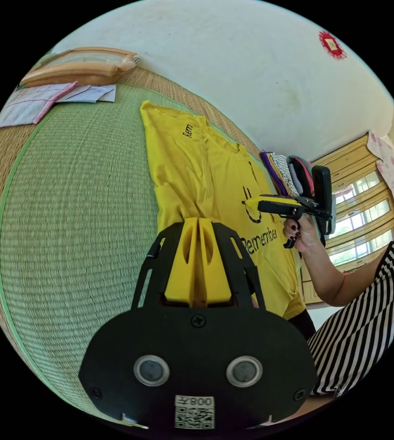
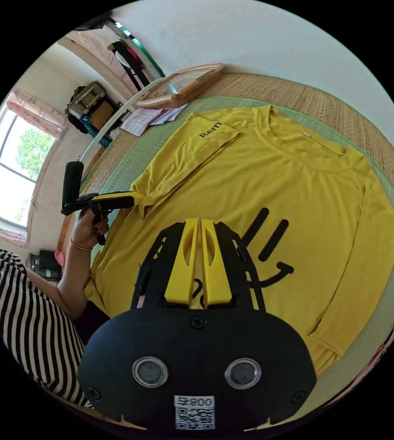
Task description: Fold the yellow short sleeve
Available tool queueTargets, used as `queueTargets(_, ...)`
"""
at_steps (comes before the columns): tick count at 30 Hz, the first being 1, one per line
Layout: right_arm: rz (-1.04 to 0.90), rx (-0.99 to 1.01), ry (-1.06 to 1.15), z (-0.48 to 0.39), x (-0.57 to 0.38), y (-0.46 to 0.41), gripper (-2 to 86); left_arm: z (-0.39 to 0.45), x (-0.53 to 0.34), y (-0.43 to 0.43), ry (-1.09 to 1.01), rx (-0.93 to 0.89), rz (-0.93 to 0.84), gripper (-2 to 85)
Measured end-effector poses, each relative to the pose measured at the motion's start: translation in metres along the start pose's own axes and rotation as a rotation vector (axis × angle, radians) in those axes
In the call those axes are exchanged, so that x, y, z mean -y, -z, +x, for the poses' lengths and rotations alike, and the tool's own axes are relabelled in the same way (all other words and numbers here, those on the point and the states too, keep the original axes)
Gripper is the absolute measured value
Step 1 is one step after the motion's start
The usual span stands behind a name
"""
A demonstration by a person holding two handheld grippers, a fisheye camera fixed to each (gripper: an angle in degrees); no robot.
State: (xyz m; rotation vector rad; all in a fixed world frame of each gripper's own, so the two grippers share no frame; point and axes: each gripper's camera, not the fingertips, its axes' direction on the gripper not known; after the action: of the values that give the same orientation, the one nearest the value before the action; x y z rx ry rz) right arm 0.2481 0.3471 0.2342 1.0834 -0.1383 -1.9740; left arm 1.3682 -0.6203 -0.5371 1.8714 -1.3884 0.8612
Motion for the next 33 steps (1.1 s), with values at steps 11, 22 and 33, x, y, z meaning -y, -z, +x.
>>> queueTargets(11, 0.011, -0.459, -0.198, 0.047, -0.142, 0.064, 4.3, 0.003, -0.029, 0.013, -0.003, 0.005, 0.062, 0.3)
queueTargets(22, -0.072, -0.348, -0.375, 0.108, -0.237, 0.019, 1.5, 0.02, -0.059, 0.039, 0.047, 0.046, 0.065, 0.3)
queueTargets(33, -0.045, -0.243, -0.481, 0.116, -0.366, 0.022, 0.8, 0.05, -0.141, 0.066, 0.133, 0.054, -0.051, 0.7)
